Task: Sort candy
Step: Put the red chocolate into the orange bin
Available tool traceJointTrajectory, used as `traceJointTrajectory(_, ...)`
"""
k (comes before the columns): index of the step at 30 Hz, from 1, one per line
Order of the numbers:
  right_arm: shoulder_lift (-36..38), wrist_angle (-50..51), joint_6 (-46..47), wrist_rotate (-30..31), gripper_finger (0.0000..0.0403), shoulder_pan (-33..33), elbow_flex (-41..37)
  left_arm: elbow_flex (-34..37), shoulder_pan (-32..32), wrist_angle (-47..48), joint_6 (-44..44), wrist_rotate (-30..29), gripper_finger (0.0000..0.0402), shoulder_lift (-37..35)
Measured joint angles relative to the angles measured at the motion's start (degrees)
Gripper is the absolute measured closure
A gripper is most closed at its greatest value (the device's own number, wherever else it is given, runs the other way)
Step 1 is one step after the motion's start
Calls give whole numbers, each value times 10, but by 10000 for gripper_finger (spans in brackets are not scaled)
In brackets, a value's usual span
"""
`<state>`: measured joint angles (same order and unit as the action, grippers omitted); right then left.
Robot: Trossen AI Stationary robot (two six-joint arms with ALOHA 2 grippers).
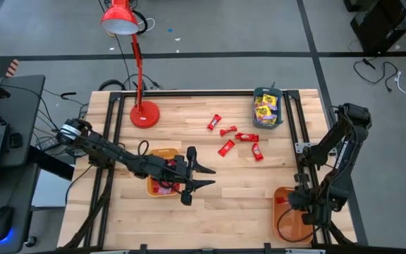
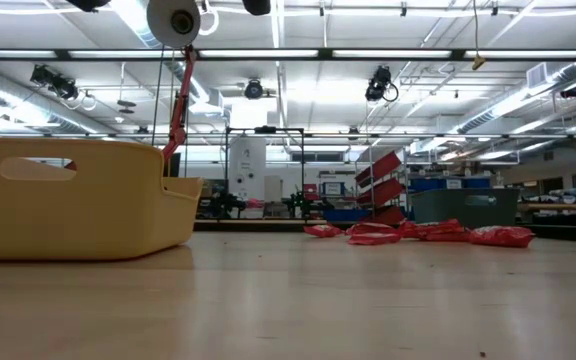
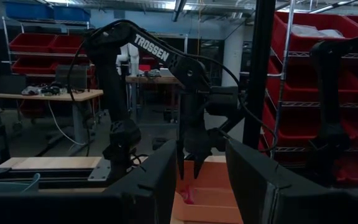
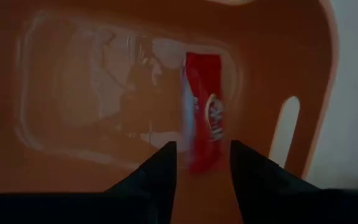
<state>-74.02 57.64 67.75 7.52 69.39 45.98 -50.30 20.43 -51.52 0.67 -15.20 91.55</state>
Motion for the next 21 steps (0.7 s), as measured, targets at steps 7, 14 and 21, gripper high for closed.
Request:
traceJointTrajectory(7, 15, 9, 2, -36, 248, -3, 6, 0, 0, 1, 0, 0, 261, 0)
traceJointTrajectory(14, 49, 67, 9, -50, 259, -22, 95, 0, 0, 2, 15, 0, 261, 0)
traceJointTrajectory(21, 64, 110, -32, 107, 275, -101, 190, 0, 0, 3, 59, -33, 261, 0)
